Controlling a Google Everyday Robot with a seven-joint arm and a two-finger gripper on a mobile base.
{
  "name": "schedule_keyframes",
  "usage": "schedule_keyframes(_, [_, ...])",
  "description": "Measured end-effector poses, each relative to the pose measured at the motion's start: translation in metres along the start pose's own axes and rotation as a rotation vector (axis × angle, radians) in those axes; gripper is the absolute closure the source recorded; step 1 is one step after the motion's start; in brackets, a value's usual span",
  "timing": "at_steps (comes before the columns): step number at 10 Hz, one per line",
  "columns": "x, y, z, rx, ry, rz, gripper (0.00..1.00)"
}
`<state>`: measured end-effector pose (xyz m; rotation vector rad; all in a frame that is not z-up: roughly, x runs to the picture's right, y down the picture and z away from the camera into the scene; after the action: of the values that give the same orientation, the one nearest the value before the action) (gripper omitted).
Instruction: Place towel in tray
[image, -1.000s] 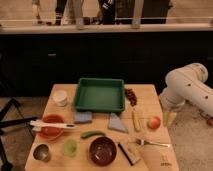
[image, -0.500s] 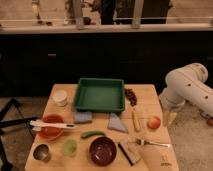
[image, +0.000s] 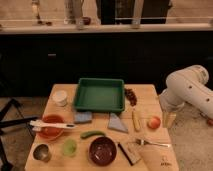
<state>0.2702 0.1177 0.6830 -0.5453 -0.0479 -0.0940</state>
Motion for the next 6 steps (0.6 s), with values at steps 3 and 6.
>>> schedule_keyframes(3, [-0.031,0.006,0.009,0.033,-0.045,-0.358,0.20])
schedule_keyframes(6, [-0.053,0.014,0.014,0.051,-0.039,-0.619,0.20])
